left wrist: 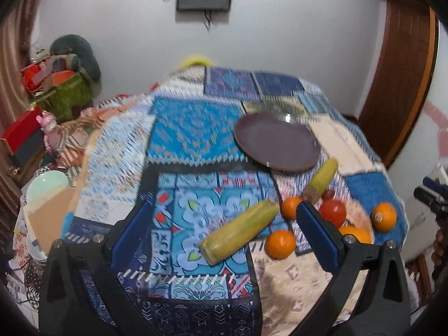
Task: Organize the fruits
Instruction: 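Grasp the corn cob with the left tool while the right tool grasps an orange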
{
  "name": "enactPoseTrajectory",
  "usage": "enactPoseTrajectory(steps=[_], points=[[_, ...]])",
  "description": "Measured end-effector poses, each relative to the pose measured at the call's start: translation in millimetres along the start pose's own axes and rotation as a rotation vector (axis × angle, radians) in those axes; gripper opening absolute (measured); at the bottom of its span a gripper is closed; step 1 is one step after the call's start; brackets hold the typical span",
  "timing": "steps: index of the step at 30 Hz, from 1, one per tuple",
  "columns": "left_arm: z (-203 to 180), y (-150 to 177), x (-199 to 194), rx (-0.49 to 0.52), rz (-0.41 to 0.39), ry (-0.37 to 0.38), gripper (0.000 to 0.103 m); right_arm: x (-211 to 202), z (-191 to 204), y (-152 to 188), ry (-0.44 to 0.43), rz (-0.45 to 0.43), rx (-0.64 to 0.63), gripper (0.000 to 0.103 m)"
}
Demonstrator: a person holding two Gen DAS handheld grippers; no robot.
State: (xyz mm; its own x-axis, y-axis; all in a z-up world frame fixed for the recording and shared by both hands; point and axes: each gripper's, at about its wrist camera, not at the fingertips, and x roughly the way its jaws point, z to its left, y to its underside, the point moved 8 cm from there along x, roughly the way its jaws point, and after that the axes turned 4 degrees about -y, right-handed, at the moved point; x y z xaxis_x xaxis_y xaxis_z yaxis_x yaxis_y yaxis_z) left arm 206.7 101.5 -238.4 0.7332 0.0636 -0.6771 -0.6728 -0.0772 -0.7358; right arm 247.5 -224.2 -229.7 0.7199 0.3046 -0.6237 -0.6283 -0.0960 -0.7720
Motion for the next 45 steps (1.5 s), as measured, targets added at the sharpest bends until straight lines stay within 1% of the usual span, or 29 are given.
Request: enactPoseTrajectory(steps=[3, 5, 7, 10, 13, 16, 18, 20, 22, 24, 25, 29, 33, 35, 38, 40, 41, 42, 43, 45], points=[[-7, 12, 23, 0.04, 0.059, 0.0, 0.103, 10, -6, 11, -0.005, 0.042, 0.029, 0.103], [-12, 19, 36, 0.063, 0.096, 0.005, 0.103, 15, -11, 15, 0.038, 0.061, 0.03, 0.103], [-13, 22, 45, 0.073, 0.116, 0.008, 0.102, 18, -14, 20, 0.038, 0.079, 0.037, 0.103], [-16, 25, 55, 0.088, 0.143, 0.012, 0.093, 23, -16, 23, 0.022, 0.1, 0.054, 0.101], [-16, 27, 65, 0.112, 0.172, 0.011, 0.086, 29, -16, 29, 0.0, 0.13, 0.06, 0.096], [-21, 30, 72, 0.144, 0.199, 0.022, 0.08, 36, -13, 35, -0.028, 0.159, 0.069, 0.09], [-23, 31, 75, 0.154, 0.216, 0.042, 0.077, 40, -11, 40, -0.057, 0.184, 0.082, 0.084], [-27, 33, 81, 0.154, 0.241, 0.078, 0.069, 43, -10, 44, -0.073, 0.197, 0.093, 0.082], [-29, 34, 86, 0.156, 0.259, 0.082, 0.061, 44, -10, 45, -0.077, 0.198, 0.093, 0.08], [-32, 35, 91, 0.146, 0.278, 0.109, 0.06, 45, -8, 46, -0.086, 0.202, 0.086, 0.076], [-33, 34, 93, 0.142, 0.285, 0.118, 0.06, 46, -7, 47, -0.09, 0.205, 0.081, 0.075], [-38, 34, 98, 0.151, 0.291, 0.123, 0.06, 51, -2, 49, -0.113, 0.219, 0.072, 0.075], [-34, 34, 103, 0.11, 0.293, 0.135, 0.059, 57, -3, 51, -0.094, 0.226, 0.067, 0.075], [-29, 31, 103, 0.07, 0.29, 0.134, 0.053, 58, -5, 51, -0.089, 0.227, 0.07, 0.072], [-18, 24, 103, 0.019, 0.279, 0.104, 0.045, 61, -8, 52, -0.062, 0.238, 0.06, 0.065], [-11, 20, 102, 0.001, 0.271, 0.077, 0.04, 62, -11, 53, -0.05, 0.246, 0.062, 0.064], [-9, 18, 101, -0.003, 0.265, 0.061, 0.036, 63, -12, 54, -0.046, 0.244, 0.065, 0.06], [-7, 17, 99, -0.001, 0.261, 0.044, 0.034, 62, -13, 54, -0.045, 0.244, 0.069, 0.06], [-6, 16, 98, 0.009, 0.261, 0.026, 0.033, 62, -14, 54, -0.048, 0.242, 0.073, 0.06], [-8, 17, 97, 0.039, 0.27, 0.022, 0.033, 62, -15, 54, -0.049, 0.241, 0.075, 0.06]])
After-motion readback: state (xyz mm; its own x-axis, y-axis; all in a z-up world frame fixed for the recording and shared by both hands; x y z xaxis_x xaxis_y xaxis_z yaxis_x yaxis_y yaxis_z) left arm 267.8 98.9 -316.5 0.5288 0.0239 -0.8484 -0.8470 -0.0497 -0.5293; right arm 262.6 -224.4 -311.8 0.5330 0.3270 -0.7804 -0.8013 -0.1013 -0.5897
